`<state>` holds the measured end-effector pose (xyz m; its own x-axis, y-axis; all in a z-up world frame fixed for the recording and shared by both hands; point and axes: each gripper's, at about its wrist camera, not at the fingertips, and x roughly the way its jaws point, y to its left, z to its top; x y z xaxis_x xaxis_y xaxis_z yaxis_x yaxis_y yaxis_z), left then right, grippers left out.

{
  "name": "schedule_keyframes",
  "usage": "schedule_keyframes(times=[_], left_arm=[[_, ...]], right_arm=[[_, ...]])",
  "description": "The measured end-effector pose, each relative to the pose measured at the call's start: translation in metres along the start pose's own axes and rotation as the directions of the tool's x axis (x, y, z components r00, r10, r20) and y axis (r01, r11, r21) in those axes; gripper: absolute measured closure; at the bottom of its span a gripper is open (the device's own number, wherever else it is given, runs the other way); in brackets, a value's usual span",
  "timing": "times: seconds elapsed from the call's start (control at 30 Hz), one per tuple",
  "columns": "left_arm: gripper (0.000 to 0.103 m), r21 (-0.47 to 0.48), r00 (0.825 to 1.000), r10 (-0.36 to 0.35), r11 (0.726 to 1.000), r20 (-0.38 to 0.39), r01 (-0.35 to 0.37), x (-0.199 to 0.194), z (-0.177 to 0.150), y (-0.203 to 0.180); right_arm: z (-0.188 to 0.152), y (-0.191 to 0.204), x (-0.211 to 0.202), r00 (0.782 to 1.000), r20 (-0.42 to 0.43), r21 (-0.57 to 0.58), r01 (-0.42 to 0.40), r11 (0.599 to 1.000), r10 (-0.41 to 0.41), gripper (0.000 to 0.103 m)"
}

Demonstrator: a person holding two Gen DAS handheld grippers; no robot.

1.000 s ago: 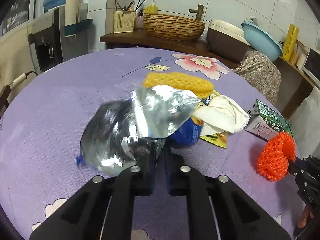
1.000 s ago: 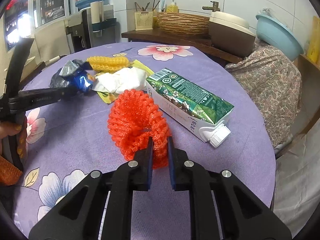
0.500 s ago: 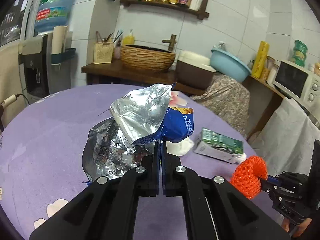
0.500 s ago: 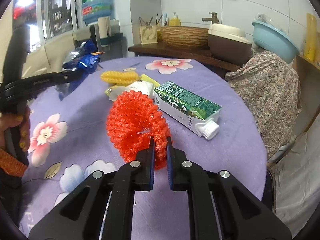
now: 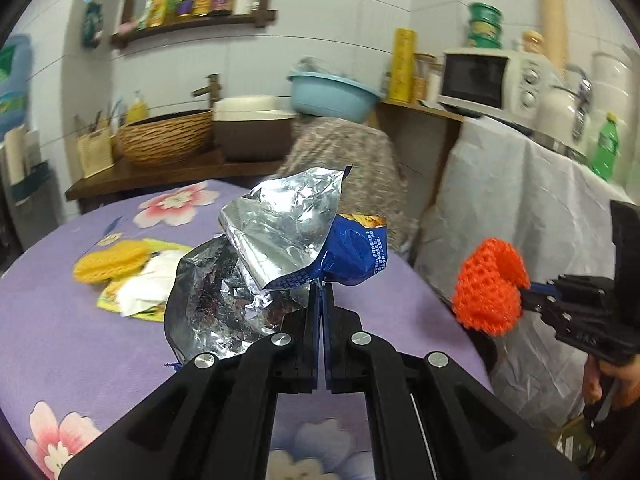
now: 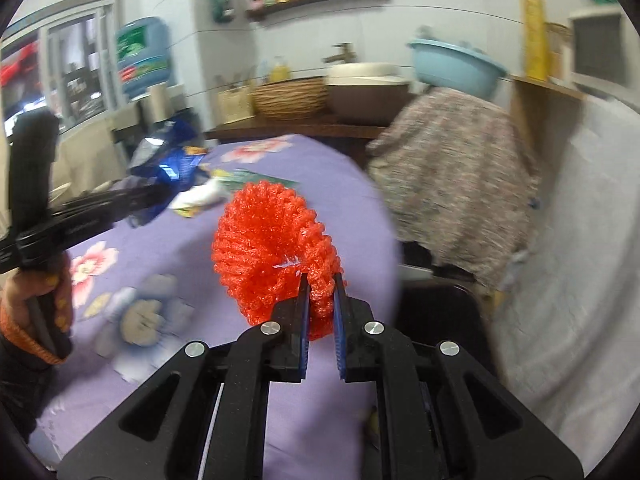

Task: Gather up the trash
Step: 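Carry both items over the bin and open both grippers to drop them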

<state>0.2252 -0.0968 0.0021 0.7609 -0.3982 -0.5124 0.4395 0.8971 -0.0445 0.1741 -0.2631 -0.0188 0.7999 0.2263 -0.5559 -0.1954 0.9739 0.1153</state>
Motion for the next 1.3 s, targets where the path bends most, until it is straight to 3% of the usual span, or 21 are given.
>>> schedule_keyframes(times=[0.33,0.57,0.77,1.0,1.1,1.17,1.3], left_arm=[[0.1,0.094,0.987,-0.152,0.983,-0.055,0.157,0.026,0.009,-0.088],[0.1,0.107,0.968,-0.223,0.966,-0.115,0.236,0.052,0.011,-0.132],[0.1,0.114,0.956,-0.237,0.959,-0.173,0.258,0.08,0.004,-0.162],[0.1,0.109,0.943,-0.244,0.956,-0.226,0.274,0.101,-0.006,-0.18],[0.1,0.107,0.935,-0.245,0.954,-0.255,0.279,0.111,-0.011,-0.186],[0.1,0.11,0.932,-0.242,0.954,-0.268,0.279,0.115,-0.013,-0.189],[0.1,0.109,0.925,-0.244,0.952,-0.29,0.286,0.126,-0.014,-0.196]], right_arm=[[-0.04,-0.088,-0.007,0.99,-0.046,0.14,0.138,0.981,-0.133,0.092],[-0.082,-0.13,0.048,0.961,-0.209,0.182,0.221,0.958,-0.182,0.092],[-0.115,-0.154,0.103,0.926,-0.332,0.212,0.259,0.942,-0.18,0.092],[-0.14,-0.156,0.141,0.897,-0.407,0.202,0.275,0.94,-0.175,0.09],[-0.146,-0.157,0.145,0.889,-0.421,0.206,0.286,0.936,-0.179,0.074],[-0.148,-0.158,0.141,0.89,-0.411,0.207,0.302,0.931,-0.197,0.048],[-0.148,-0.158,0.12,0.9,-0.375,0.213,0.319,0.923,-0.224,0.045]])
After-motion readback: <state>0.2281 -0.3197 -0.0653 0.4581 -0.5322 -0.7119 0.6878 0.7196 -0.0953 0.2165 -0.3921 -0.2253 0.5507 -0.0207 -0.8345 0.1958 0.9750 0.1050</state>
